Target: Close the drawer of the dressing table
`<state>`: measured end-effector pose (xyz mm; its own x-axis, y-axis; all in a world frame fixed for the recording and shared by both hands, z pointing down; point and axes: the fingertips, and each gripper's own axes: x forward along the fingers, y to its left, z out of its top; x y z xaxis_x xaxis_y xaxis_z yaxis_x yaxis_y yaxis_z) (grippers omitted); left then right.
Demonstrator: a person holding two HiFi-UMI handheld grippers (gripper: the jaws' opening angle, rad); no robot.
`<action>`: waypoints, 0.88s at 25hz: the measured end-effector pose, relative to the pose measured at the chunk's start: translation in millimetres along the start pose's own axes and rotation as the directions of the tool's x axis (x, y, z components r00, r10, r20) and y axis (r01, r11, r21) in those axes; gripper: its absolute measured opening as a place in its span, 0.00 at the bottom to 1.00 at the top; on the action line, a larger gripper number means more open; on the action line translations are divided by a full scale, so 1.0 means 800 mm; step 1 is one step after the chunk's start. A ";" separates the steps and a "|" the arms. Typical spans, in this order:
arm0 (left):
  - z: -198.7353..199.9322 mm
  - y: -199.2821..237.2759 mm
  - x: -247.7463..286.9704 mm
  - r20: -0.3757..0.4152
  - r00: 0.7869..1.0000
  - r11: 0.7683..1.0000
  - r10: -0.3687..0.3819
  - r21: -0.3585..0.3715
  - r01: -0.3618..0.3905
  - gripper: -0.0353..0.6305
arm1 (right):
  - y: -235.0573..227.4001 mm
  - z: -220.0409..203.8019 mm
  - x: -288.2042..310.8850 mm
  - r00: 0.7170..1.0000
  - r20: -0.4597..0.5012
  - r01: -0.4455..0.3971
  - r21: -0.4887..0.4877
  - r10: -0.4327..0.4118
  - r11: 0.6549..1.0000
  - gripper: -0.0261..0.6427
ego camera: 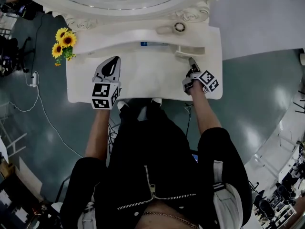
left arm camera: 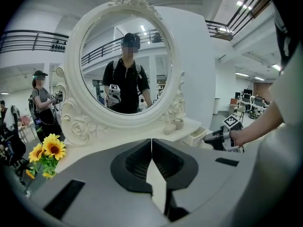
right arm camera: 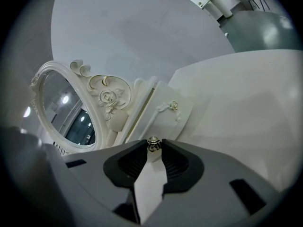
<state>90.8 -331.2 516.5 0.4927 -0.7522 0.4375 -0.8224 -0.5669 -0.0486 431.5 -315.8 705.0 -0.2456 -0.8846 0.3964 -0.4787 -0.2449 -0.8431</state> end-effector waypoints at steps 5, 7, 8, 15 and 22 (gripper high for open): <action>-0.003 -0.001 0.000 -0.007 1.000 1.000 0.006 -0.002 -0.006 0.09 | -0.001 0.006 0.008 1.000 -0.005 0.001 -0.006 -0.001 1.000 0.17; -0.004 0.000 0.000 -0.008 1.000 1.000 0.012 -0.005 -0.012 0.09 | 0.000 0.008 0.012 1.000 -0.008 -0.001 -0.009 0.001 1.000 0.17; -0.004 0.001 0.000 -0.008 1.000 1.000 0.014 -0.006 -0.014 0.09 | 0.000 0.010 0.014 1.000 -0.009 -0.001 -0.010 0.001 1.000 0.17; -0.006 0.006 -0.004 -0.014 0.999 0.999 0.034 -0.010 -0.034 0.09 | 0.001 0.017 0.027 1.000 -0.016 0.002 -0.010 -0.002 1.000 0.17; -0.006 0.012 -0.002 -0.014 0.999 0.999 0.047 -0.013 -0.047 0.09 | -0.001 0.019 0.038 1.000 -0.019 0.005 -0.006 -0.005 1.000 0.17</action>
<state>80.8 -333.5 519.4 0.4496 -0.7730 0.4476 -0.8482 -0.5266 -0.0573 437.4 -348.8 712.4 -0.2590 -0.8757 0.4076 -0.4853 -0.2468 -0.8388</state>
